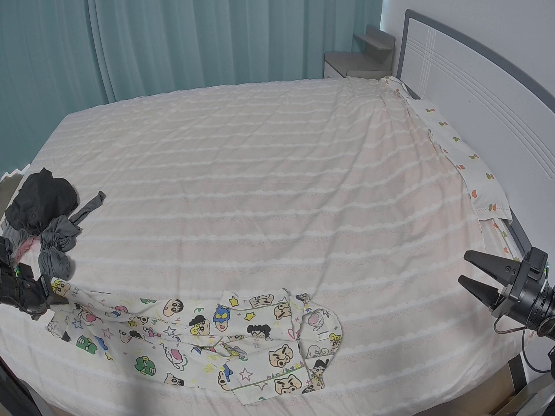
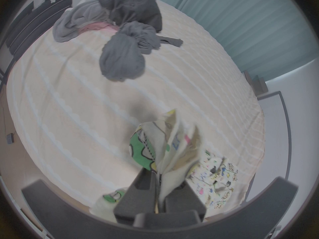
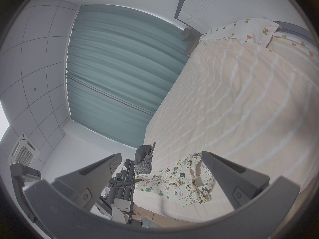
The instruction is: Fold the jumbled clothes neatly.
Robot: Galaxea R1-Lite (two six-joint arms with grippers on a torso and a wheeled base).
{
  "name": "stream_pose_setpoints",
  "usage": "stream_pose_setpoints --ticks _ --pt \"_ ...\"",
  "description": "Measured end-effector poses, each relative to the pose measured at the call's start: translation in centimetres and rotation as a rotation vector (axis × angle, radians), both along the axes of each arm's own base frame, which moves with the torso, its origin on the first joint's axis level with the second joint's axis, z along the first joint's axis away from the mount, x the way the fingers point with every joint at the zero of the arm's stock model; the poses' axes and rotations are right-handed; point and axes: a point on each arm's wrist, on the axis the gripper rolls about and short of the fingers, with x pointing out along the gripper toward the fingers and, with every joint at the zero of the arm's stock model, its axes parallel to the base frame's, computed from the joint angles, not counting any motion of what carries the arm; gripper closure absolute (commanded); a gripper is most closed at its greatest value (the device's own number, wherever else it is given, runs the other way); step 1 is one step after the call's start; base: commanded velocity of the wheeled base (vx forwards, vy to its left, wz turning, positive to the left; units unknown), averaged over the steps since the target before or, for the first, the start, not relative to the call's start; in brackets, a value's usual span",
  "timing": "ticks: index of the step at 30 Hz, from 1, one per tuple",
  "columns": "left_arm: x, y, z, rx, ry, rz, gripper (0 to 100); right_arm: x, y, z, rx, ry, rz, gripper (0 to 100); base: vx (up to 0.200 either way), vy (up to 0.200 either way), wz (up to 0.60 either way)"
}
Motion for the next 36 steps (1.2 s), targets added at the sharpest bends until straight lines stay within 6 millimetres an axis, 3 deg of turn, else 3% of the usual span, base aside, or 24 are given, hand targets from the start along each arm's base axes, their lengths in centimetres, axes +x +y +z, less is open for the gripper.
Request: stream_pose_setpoints --ticks 8,16,26,31,36 --pt "1.7 -8.0 4.0 0.016 0.008 -0.125 100 0.0 0.0 0.0 0.0 0.003 0.0 0 0.0 0.0 0.0" --pt "2.4 -16.9 6.0 0.113 -0.003 -0.254 100 0.1 0.0 -0.1 0.0 0.005 0.0 0 0.0 0.0 0.0" --pt "1.6 -28.5 6.1 0.205 -0.104 -0.426 100 0.1 0.0 -0.1 -0.001 0.009 0.0 0 0.0 0.0 0.0" --pt "0.2 -35.4 5.6 0.173 -0.152 -0.506 100 0.2 0.0 -0.2 -0.001 0.01 -0.001 0 0.0 0.0 0.0" --pt "-0.7 -40.5 4.7 0.121 -0.187 -0.533 100 0.2 0.0 -0.2 -0.002 0.011 -0.001 0 0.0 0.0 0.0"
